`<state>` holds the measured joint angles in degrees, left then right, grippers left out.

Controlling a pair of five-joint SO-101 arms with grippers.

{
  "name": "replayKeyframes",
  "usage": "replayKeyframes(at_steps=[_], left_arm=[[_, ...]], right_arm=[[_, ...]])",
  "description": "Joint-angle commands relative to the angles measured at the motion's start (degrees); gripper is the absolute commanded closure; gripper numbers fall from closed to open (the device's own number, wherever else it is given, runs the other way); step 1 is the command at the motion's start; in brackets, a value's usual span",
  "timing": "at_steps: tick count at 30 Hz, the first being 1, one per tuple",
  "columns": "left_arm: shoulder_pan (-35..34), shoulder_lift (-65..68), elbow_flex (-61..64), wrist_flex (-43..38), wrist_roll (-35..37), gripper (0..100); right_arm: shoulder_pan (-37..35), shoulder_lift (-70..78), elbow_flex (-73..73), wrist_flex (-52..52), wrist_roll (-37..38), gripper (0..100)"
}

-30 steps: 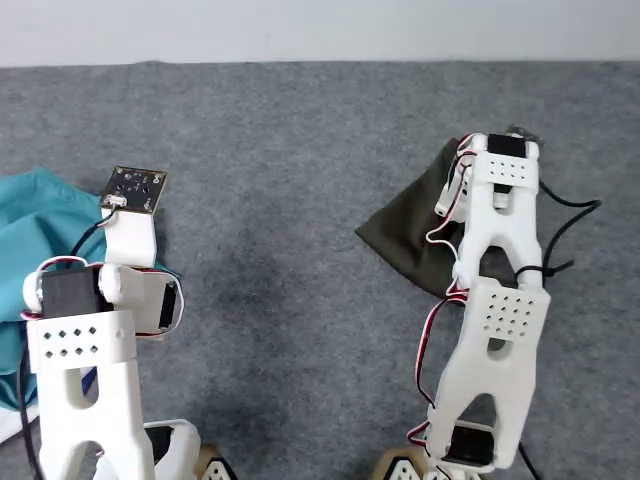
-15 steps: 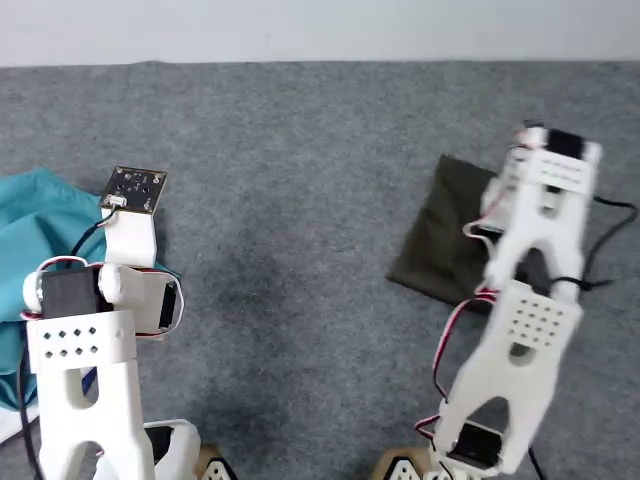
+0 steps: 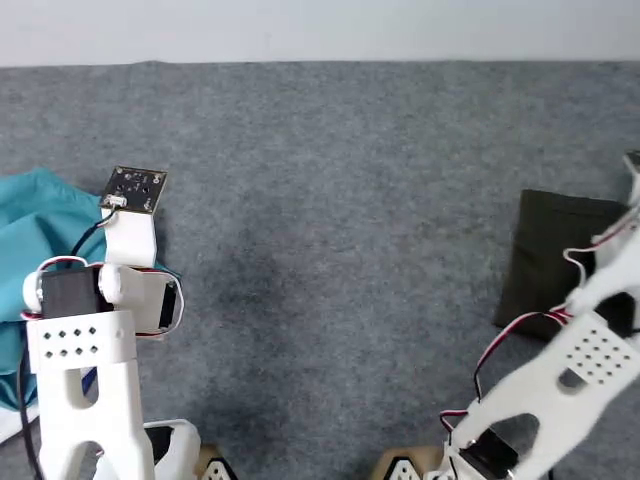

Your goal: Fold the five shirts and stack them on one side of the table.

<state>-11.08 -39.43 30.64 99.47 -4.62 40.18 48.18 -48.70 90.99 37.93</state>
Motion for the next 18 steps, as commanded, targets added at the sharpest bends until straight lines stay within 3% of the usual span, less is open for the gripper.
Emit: replayKeyframes(at_steps=[1, 10, 15, 18], left_arm=[[0.1, -1.2, -0.3, 0.2, -0.4, 100], [0.1, -1.2, -0.3, 0.2, -0.4, 100], [0.1, -1.2, -0.3, 0.3, -0.4, 100], [0.1, -1.2, -0.3, 0.3, -0.4, 100]], right_arm=[[2.3, -4.4, -3.0, -2.4, 2.1, 98.9], [4.0, -4.4, -3.0, -6.5, 4.7, 98.2], [4.5, -5.0, -3.3, -5.6, 3.8, 83.6], [4.9, -6.2, -5.9, -3.8, -0.9, 77.1]])
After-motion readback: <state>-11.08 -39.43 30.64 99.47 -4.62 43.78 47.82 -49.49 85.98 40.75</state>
